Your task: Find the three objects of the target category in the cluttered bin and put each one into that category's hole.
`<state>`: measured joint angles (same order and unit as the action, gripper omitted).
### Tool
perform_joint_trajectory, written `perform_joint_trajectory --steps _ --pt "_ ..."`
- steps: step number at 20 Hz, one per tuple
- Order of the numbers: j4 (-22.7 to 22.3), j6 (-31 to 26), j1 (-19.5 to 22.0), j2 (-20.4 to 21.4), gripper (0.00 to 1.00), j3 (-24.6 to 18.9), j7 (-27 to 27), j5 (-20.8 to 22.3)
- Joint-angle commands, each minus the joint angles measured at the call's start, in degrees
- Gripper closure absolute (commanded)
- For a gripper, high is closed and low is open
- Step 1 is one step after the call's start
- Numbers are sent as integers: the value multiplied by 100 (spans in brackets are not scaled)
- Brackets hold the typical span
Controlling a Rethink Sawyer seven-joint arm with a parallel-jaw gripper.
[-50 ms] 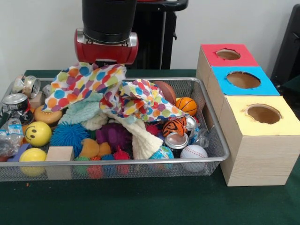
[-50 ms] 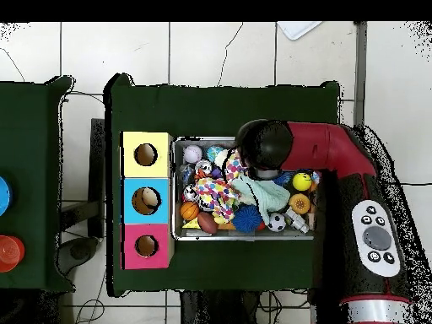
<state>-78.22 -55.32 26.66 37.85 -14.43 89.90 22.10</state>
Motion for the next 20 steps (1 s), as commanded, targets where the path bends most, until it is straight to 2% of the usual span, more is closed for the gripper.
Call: perform_joint_trajectory --steps 1,6,9,12,20 --pt "-899 -103 -69 231 100 -38 637 -415" --pt "-1506 408 -260 483 100 52 1109 -685" --pt "-1661 414 -511 612 100 197 1389 -794" --pt "-1588 202 -809 624 100 388 1570 -859" --pt "-1541 556 -1261 454 100 721 2004 -1152"
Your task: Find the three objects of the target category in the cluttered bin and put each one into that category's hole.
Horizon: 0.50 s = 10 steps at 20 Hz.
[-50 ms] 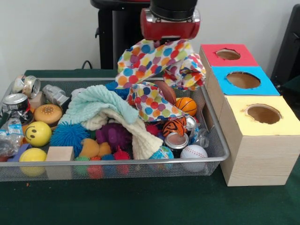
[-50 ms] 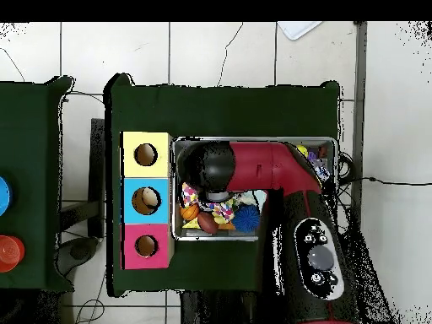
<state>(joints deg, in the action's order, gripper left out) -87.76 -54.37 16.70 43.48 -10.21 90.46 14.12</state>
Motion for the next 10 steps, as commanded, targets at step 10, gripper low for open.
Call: perform_joint_trajectory --steps 10 --pt "-355 667 -1192 -428 100 811 2775 -801"
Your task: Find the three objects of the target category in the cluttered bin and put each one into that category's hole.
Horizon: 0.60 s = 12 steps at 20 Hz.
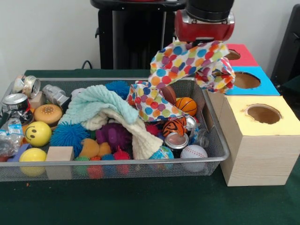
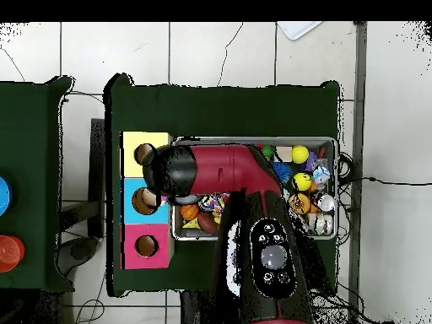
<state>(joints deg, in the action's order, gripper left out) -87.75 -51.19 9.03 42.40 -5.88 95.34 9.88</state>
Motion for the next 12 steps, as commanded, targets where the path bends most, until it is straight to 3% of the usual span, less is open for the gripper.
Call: perform_joint_trajectory --steps 1,12 --pt "-316 351 -514 -357 100 421 2376 -414" --pt "275 448 -1281 -955 100 669 3273 -707"
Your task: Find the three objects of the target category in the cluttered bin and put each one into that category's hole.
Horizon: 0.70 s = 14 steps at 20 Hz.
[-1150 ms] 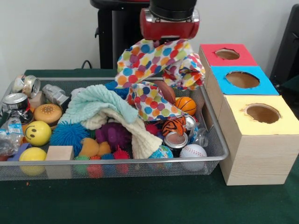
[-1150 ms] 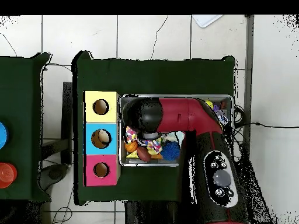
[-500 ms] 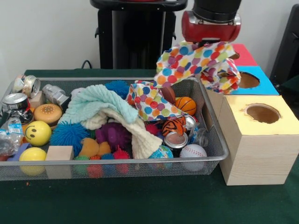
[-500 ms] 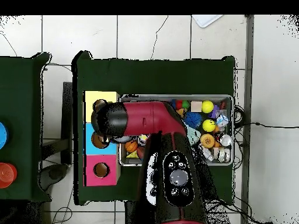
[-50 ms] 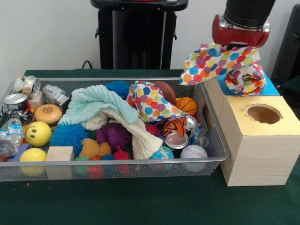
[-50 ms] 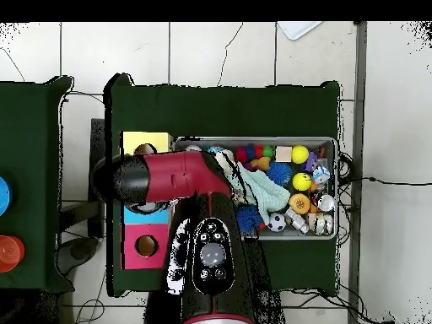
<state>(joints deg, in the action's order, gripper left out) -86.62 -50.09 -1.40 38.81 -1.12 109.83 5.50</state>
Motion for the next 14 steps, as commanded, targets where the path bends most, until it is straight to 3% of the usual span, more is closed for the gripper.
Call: perform_joint_trajectory --steps 1,8,11,14 --pt "147 391 -280 -618 100 210 1868 -282" --pt "351 1006 -292 -1063 100 249 1832 -169" --pt "755 924 -263 -1297 100 321 1714 -144" --pt "780 1078 -303 -1327 100 384 1740 -115"
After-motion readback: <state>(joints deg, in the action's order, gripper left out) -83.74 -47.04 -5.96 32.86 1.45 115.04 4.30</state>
